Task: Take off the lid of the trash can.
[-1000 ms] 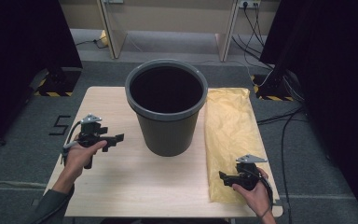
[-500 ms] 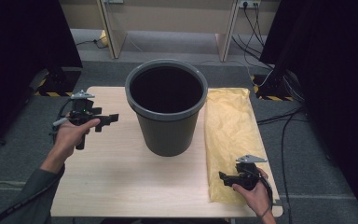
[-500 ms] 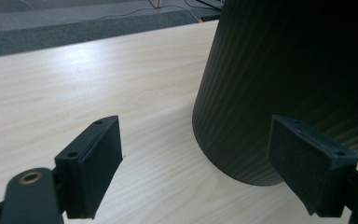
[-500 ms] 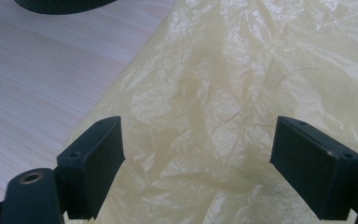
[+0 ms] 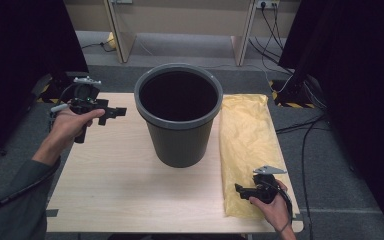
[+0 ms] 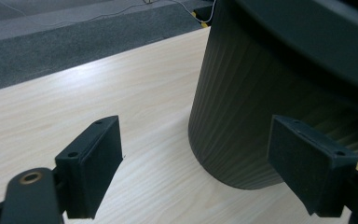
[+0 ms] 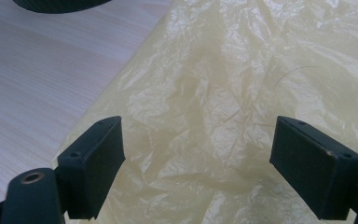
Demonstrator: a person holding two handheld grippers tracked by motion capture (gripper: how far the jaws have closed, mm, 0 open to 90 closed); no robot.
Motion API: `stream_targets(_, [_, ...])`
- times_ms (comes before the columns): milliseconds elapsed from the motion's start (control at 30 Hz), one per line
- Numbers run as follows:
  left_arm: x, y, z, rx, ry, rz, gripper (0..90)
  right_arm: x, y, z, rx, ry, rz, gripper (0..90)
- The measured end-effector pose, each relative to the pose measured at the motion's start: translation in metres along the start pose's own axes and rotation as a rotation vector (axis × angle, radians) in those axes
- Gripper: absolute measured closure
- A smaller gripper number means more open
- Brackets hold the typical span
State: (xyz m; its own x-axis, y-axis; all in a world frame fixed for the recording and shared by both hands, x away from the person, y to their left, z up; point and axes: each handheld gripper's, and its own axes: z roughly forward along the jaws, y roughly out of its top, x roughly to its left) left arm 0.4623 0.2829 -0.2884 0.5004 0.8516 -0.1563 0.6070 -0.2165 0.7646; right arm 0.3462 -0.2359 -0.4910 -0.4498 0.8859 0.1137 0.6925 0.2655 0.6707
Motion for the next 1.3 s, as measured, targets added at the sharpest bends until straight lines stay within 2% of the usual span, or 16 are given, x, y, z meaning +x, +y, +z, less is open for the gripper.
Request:
stream_targets(133, [0.001, 0.012, -0.004, -0.008, -0.01, -0.022, 17.3, -0.001, 0.0, 0.0, 0.001, 0.003, 0.0, 17.4])
stream_targets(167, [0.001, 0.02, -0.006, -0.008, -0.004, -0.018, 17.3, -0.001, 0.0, 0.0, 0.003, 0.003, 0.0, 17.5])
stream_targets(300, [-0.002, 0.035, -0.008, -0.013, -0.003, -0.014, 17.3, -0.001, 0.0, 0.0, 0.004, 0.004, 0.005, 17.5])
stream_targets(400, [-0.004, 0.042, -0.007, -0.014, 0.003, -0.008, 17.3, -0.002, 0.0, 0.001, 0.004, 0.004, 0.001, 17.5])
stream_targets(467, [-0.005, 0.054, -0.003, -0.018, 0.019, -0.008, 17.3, -0.002, 0.0, 0.001, 0.006, 0.005, -0.002, 17.5])
stream_targets(633, [-0.009, 0.067, 0.001, -0.026, 0.019, 0.001, 17.3, -0.002, 0.0, 0.001, 0.005, 0.005, 0.001, 17.5])
stream_targets(667, [-0.011, 0.073, 0.002, -0.033, 0.031, 0.008, 17.3, -0.002, 0.0, 0.001, 0.004, 0.005, -0.002, 17.5])
stream_targets(733, [-0.013, 0.078, 0.006, -0.039, 0.027, 0.006, 17.3, -0.002, 0.0, 0.0, 0.003, 0.006, 0.001, 17.5])
stream_targets(867, [-0.019, 0.084, 0.013, -0.033, 0.033, 0.014, 17.3, -0.001, 0.0, 0.001, 0.004, 0.009, -0.001, 17.5])
stream_targets(933, [-0.026, 0.092, 0.02, -0.021, 0.041, 0.033, 17.3, -0.001, 0.0, 0.001, 0.005, 0.011, -0.004, 17.6])
stream_targets(1067, [-0.032, 0.098, 0.029, -0.013, 0.043, 0.03, 17.6, -0.002, 0.0, 0.002, 0.007, 0.012, -0.005, 17.7])
stream_targets(1233, [-0.044, 0.104, 0.05, 0.033, 0.08, 0.059, 19.8, -0.002, 0.0, 0.001, 0.003, 0.016, -0.006, 17.7])
stream_targets(1300, [-0.046, 0.105, 0.056, 0.046, 0.079, 0.059, 21.9, -0.002, -0.001, 0.001, 0.004, 0.017, -0.005, 17.7])
